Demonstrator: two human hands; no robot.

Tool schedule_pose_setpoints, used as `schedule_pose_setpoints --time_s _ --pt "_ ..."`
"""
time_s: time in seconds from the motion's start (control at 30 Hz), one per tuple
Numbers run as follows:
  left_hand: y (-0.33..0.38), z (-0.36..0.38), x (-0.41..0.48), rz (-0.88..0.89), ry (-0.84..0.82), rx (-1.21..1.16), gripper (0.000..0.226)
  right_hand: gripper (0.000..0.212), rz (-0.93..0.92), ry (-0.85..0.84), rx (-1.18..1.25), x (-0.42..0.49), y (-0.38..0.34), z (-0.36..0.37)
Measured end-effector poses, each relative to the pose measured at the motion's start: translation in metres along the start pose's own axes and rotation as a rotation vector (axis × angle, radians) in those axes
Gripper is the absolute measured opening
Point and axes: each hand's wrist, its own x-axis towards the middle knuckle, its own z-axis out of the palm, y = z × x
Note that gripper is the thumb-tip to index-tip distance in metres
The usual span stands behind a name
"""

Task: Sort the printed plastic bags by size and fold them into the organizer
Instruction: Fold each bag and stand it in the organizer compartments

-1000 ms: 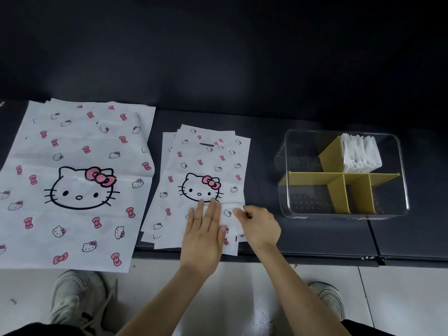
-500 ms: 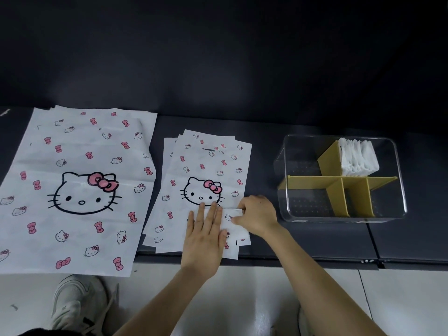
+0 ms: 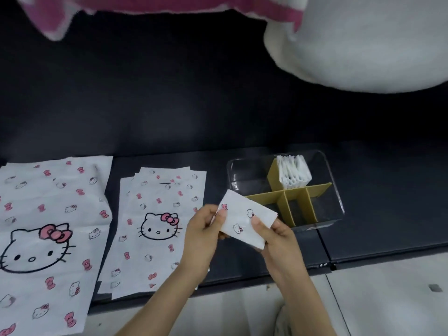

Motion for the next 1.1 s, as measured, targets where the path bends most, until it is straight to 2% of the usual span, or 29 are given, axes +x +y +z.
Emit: schedule_pose_setpoints --time_s 0.07,0.13,0.23,0.33,0.43,0.53,0.6,0.7,0.87,1.03,1.1 --pt "0.006 0.030 0.011 0.042 -0.102 0.069 0.013 0.018 -0.076 0.140 0.044 0.002 -0.017 -0.022" --pt "0.008 0.058 0.024 0.164 -0.174 0.258 0.012 0.016 -0.144 0.321 0.058 0.008 -0.036 -0.049" --pt "0.009 0.094 0.049 0.459 -0.186 0.639 0.021 0.011 -0.258 0.590 0.009 0.020 -0.067 -0.089" --pt "0.013 0.128 0.082 0.807 -0.244 0.972 0.028 0.005 -0.367 0.701 -0.179 0.036 -0.092 -0.116" --pt "0.022 0.158 0.107 0.870 -0.481 1.293 0.039 0.022 -0.421 0.700 -0.375 0.062 -0.104 -0.132" --pt "0.022 0.168 0.129 0.904 -0.573 1.546 0.045 0.025 -0.423 0.670 -0.543 0.083 -0.113 -0.132" --pt "0.019 0.161 0.136 0.919 -0.607 1.511 0.042 0.030 -0.421 0.633 -0.631 0.094 -0.117 -0.128" --pt "0.009 0.145 0.140 1.058 -0.526 1.523 0.041 0.031 -0.434 0.544 -0.749 0.107 -0.121 -0.120" --pt "-0.001 0.133 0.135 1.049 -0.479 1.542 0.045 0.045 -0.434 0.413 -1.017 0.126 -0.125 -0.101" --pt "-0.003 0.134 0.131 1.077 -0.418 1.484 0.044 0.040 -0.348 0.282 -1.345 0.159 -0.124 -0.082" --pt "-0.005 0.133 0.132 1.068 -0.429 1.453 0.045 0.040 -0.301 0.236 -1.397 0.168 -0.121 -0.077"
